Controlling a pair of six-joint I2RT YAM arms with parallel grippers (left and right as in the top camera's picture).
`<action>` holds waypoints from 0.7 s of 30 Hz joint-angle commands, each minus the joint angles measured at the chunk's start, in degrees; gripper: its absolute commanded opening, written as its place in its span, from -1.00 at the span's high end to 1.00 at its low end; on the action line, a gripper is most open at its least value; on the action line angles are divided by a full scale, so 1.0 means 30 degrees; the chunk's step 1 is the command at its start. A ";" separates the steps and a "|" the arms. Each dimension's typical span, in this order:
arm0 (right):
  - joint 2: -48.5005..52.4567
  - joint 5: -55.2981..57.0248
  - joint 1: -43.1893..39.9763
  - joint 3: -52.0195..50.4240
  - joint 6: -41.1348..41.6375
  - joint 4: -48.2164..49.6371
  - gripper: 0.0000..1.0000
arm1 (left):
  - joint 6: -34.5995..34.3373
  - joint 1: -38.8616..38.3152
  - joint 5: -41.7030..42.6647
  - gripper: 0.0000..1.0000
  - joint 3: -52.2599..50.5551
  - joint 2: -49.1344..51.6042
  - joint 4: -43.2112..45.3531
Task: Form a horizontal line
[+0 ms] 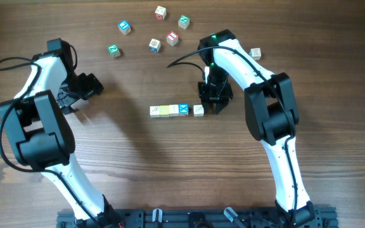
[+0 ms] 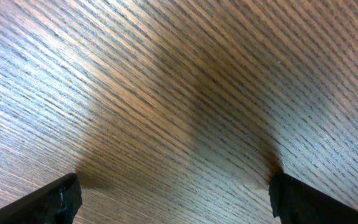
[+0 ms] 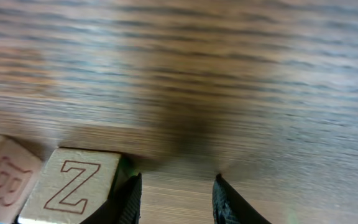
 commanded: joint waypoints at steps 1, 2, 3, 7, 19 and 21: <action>-0.0102 -0.0714 0.0044 -0.0284 -0.0255 0.0699 0.22 | 0.0015 0.0022 -0.0015 -1.00 0.0226 0.0321 0.0044; -0.0102 -0.0867 0.0044 -0.0284 -0.0226 0.0845 0.21 | 0.0022 0.0022 -0.0015 -1.00 0.0226 0.0321 0.0044; -0.0102 -0.1224 0.0044 -0.0284 -0.0248 0.1013 0.21 | 0.0022 0.0015 -0.0015 -1.00 0.0226 0.0321 0.0044; -0.0102 -0.1821 0.0044 -0.0284 -0.0233 0.1457 0.20 | 0.0022 0.0015 -0.0015 -1.00 0.0226 0.0321 0.0044; -0.0102 0.2135 0.0022 -0.0284 0.0692 0.0211 0.11 | 0.0015 0.0022 -0.0015 -1.00 0.0226 0.0321 0.0044; -0.0102 0.2579 0.0015 -0.0284 0.0364 -0.0095 0.62 | 0.0022 0.0015 -0.0015 -1.00 0.0226 0.0321 0.0044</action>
